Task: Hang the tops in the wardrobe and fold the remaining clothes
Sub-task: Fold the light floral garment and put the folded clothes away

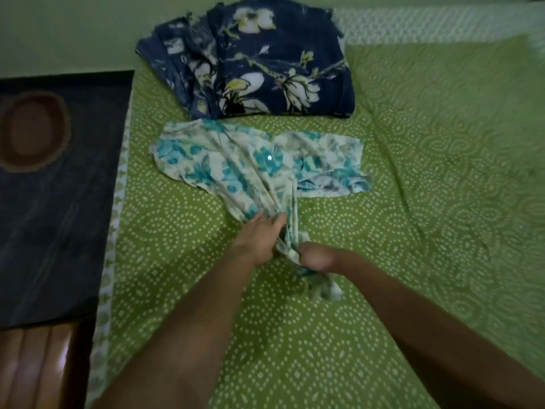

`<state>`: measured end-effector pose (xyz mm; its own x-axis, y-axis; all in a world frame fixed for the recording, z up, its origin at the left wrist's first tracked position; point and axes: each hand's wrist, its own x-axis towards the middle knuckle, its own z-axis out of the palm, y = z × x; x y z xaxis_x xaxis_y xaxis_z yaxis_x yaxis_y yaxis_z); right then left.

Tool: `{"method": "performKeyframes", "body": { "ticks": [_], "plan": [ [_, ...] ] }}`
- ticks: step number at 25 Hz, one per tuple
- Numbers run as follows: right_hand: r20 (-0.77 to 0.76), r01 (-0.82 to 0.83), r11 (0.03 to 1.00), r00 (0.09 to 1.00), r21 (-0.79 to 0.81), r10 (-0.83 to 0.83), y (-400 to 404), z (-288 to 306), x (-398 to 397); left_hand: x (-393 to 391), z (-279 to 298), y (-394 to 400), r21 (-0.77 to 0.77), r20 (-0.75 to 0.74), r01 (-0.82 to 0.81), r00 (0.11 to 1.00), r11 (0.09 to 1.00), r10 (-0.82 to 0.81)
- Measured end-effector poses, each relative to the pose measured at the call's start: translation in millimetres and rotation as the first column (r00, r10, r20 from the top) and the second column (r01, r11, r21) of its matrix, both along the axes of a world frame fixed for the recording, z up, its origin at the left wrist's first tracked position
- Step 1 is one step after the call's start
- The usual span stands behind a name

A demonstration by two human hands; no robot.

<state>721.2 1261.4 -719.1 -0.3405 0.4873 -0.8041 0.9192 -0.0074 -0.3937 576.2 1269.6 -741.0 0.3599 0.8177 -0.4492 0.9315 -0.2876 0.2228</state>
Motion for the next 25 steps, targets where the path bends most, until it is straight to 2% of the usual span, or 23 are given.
{"method": "performKeyframes", "body": {
  "ticks": [2,4,6,8,11,12,14,16,18,19,20,22,25],
  "plan": [
    [-0.076,0.133,0.991,0.988,-0.003,-0.133,-2,62,7,-7,43,-21,-0.101,0.070,-0.123,0.989,0.987,0.130],
    [-0.151,0.225,0.972,0.965,0.068,-0.213,-5,130,18,-13,99,-33,-0.131,0.030,-0.107,0.993,0.986,0.111],
    [-0.275,0.336,0.933,0.916,0.129,-0.292,-12,196,29,-16,161,-45,-0.085,0.012,-0.138,0.990,0.987,0.140],
    [-0.351,0.400,0.899,0.880,0.180,-0.321,-29,263,35,-20,231,-61,0.030,0.102,-0.232,0.968,0.972,0.228],
    [-0.114,0.163,0.902,0.985,0.399,-0.127,-70,349,19,-16,354,-96,0.113,0.428,-0.381,0.852,0.918,0.301],
    [-0.117,0.173,0.867,0.984,0.468,-0.133,-86,372,8,-13,393,-107,0.120,0.501,-0.378,0.821,0.918,0.273],
    [-0.224,0.285,0.786,0.956,0.549,-0.190,-114,418,-19,-6,464,-136,0.161,0.611,-0.380,0.763,0.911,0.210],
    [-0.249,0.273,0.729,0.958,0.627,-0.144,-132,459,-42,-7,507,-156,0.229,0.717,-0.457,0.677,0.859,0.168],
    [-0.375,0.387,0.663,0.911,0.641,-0.169,-151,504,-58,-18,522,-181,0.194,0.837,-0.592,0.516,0.782,0.183],
    [-0.478,0.513,0.624,0.844,0.589,-0.243,-159,527,-61,-24,522,-196,0.153,0.875,-0.646,0.441,0.748,0.202],
    [-0.586,0.649,0.582,0.740,0.490,-0.331,-165,546,-61,-30,512,-208,0.117,0.873,-0.679,0.418,0.725,0.251],
    [-0.777,0.815,0.534,0.480,0.223,-0.408,-177,579,-59,-38,480,-229,0.070,0.797,-0.696,0.470,0.715,0.379],
    [-0.925,0.852,0.516,0.119,-0.092,-0.362,-200,626,-50,-34,432,-248,-0.113,0.741,-0.586,0.488,0.802,0.461]
  ]
}}
